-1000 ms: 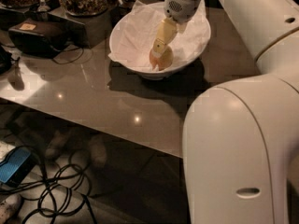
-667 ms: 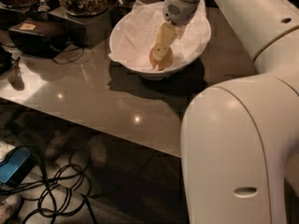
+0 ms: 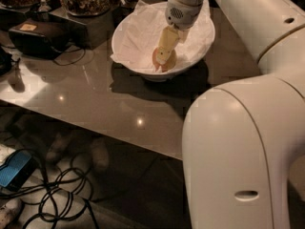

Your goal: Pick apple from white bowl

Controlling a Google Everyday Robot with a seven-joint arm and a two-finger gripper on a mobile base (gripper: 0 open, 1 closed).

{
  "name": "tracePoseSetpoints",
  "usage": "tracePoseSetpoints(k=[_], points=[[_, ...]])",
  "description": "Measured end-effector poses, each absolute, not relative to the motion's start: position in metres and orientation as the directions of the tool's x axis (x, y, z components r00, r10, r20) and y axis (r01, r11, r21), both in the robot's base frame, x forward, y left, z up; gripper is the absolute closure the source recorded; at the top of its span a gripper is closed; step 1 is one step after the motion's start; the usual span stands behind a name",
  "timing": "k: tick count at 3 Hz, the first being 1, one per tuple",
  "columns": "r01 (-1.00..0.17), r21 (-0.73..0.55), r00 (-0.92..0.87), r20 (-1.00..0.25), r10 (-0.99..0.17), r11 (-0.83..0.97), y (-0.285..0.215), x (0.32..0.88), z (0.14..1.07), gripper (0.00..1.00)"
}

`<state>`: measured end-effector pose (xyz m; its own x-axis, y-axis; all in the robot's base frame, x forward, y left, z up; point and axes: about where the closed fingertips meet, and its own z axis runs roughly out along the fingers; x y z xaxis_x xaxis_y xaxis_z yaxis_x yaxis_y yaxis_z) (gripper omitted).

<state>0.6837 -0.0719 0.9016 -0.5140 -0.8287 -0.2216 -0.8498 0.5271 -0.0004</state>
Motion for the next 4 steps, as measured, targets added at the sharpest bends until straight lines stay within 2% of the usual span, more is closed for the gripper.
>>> tracePoseSetpoints(k=[2, 3, 4], points=[[-0.863, 0.006, -0.496, -0.197, -0.846, 0.505, -0.061, 0.687, 0.892, 0.27], [-0.866, 0.014, -0.493, -0.193, -0.848, 0.500, -0.059, 0.690, 0.887, 0.23], [-0.864, 0.027, -0.497, -0.194, -0.846, 0.502, -0.060, 0.693, 0.881, 0.24]])
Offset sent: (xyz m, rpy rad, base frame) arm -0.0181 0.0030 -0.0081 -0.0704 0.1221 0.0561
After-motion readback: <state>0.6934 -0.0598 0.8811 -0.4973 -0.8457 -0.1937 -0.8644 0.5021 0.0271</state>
